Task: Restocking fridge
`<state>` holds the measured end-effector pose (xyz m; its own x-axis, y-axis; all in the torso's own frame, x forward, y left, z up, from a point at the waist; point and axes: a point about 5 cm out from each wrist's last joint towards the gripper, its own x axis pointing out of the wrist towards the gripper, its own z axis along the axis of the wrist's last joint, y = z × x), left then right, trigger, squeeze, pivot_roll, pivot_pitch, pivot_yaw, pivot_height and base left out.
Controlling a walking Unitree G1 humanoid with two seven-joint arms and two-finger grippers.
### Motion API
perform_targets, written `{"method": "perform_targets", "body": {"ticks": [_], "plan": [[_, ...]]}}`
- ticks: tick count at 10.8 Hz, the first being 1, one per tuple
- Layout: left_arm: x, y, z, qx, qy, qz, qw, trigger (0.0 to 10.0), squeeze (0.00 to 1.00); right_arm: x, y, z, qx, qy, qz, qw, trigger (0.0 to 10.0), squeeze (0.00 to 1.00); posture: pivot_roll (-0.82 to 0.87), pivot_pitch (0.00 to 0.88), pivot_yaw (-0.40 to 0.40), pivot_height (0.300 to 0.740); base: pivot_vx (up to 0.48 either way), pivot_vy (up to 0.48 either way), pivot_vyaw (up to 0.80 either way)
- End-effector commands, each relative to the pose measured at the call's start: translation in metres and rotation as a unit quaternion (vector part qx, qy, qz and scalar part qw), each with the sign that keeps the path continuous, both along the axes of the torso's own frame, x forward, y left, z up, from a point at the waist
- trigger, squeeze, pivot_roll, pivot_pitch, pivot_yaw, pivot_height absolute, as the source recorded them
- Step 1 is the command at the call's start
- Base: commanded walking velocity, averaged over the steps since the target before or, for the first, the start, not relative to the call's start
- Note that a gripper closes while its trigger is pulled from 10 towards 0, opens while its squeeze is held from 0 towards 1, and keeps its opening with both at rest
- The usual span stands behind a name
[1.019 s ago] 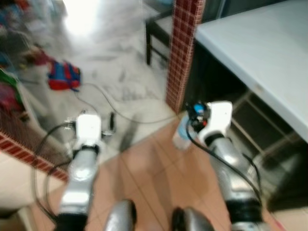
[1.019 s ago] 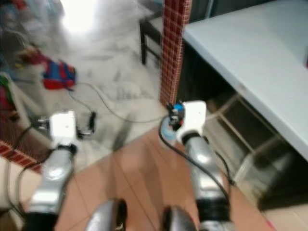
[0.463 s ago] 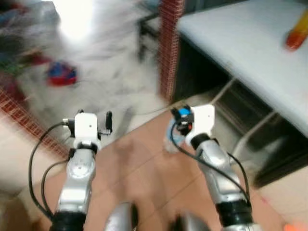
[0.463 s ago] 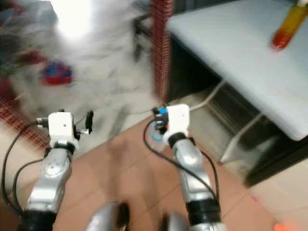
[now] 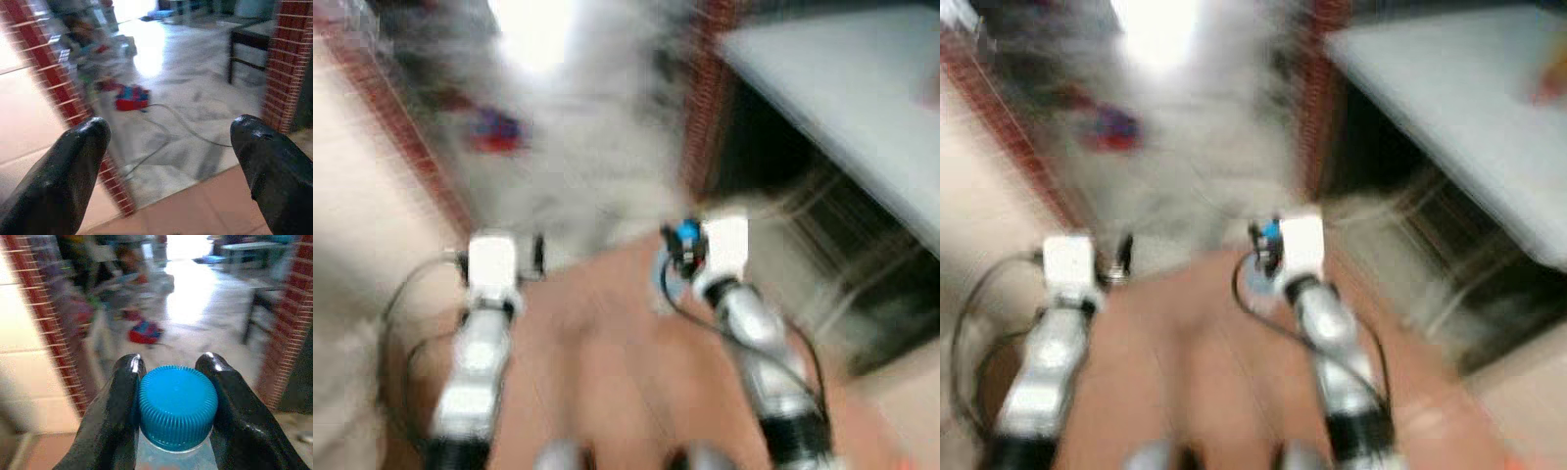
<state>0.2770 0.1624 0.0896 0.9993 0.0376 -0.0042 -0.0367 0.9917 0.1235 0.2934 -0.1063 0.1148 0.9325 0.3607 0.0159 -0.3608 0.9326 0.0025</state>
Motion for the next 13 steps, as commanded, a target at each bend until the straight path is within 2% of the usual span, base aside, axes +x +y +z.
{"method": "perform_targets", "body": {"ticks": [1, 3, 4, 5, 6, 7, 8, 10, 12, 13], "plan": [[0.000, 0.004, 0.001, 0.005, -0.001, 0.009, 1.000, 10.0, 0.00, 0.001, 0.000, 0.010, 0.002, -0.023, 0.004, 1.000, 10.0, 0.00, 0.02, 0.097, 0.046, 0.740, 0.000, 0.000, 0.78], [-0.003, 0.012, 0.001, 0.009, -0.001, 0.015, 1.000, 10.0, 0.00, 0.002, -0.010, 0.010, -0.012, -0.034, -0.015, 0.999, 10.0, 0.00, 0.04, 0.069, 0.023, 0.740, 0.000, 0.000, 0.78], [-0.008, 0.018, 0.000, 0.029, 0.000, 0.006, 1.000, 10.0, 0.00, 0.002, -0.018, 0.010, -0.022, -0.037, -0.028, 0.999, 10.0, 0.00, 0.05, 0.045, 0.010, 0.740, 0.000, 0.000, 0.78], [-0.015, 0.025, -0.004, 0.010, 0.009, 0.003, 1.000, 10.0, 0.00, 0.002, -0.027, 0.007, -0.022, -0.035, -0.050, 0.998, 10.0, 0.00, 0.06, 0.031, 0.005, 0.740, 0.000, 0.000, 0.78], [-0.026, 0.025, -0.011, -0.028, 0.037, -0.024, 0.999, 10.0, 0.00, 0.000, -0.035, 0.006, -0.024, -0.036, -0.066, 0.997, 10.0, 0.00, 0.06, 0.013, 0.001, 0.740, 0.000, 0.000, 0.00], [-0.036, 0.030, -0.014, -0.017, 0.043, -0.030, 0.998, 10.0, 0.00, -0.001, -0.042, 0.003, -0.029, -0.037, -0.086, 0.995, 10.0, 0.00, 0.07, 0.002, -0.004, 0.740, 0.000, 0.000, 0.00], [-0.042, 0.040, -0.011, -0.032, 0.039, 0.001, 0.999, 10.0, 0.00, -0.003, -0.048, 0.001, -0.032, -0.037, -0.103, 0.994, 10.0, 0.00, 0.06, 0.000, -0.005, 0.740, 0.000, 0.000, 0.00], [-0.042, 0.041, -0.006, -0.036, 0.018, 0.018, 0.999, 10.0, 0.00, -0.005, -0.053, 0.000, -0.041, -0.034, -0.117, 0.992, 10.0, 0.00, 0.06, 0.017, -0.005, 0.740, 0.000, 0.000, 0.00], [-0.040, 0.035, -0.005, -0.031, 0.022, 0.012, 0.999, 10.0, 0.00, -0.005, -0.053, 0.002, -0.040, -0.038, -0.119, 0.991, 10.0, 0.00, 0.05, 0.028, 0.000, 0.740, 0.000, 0.000, 0.40], [-0.040, 0.034, -0.004, -0.032, 0.023, 0.009, 0.999, 10.0, 0.00, -0.005, -0.052, 0.002, -0.035, -0.037, -0.118, 0.992, 10.0, 0.00, 0.05, 0.033, 0.004, 0.740, 0.000, 0.000, -0.43]]}}
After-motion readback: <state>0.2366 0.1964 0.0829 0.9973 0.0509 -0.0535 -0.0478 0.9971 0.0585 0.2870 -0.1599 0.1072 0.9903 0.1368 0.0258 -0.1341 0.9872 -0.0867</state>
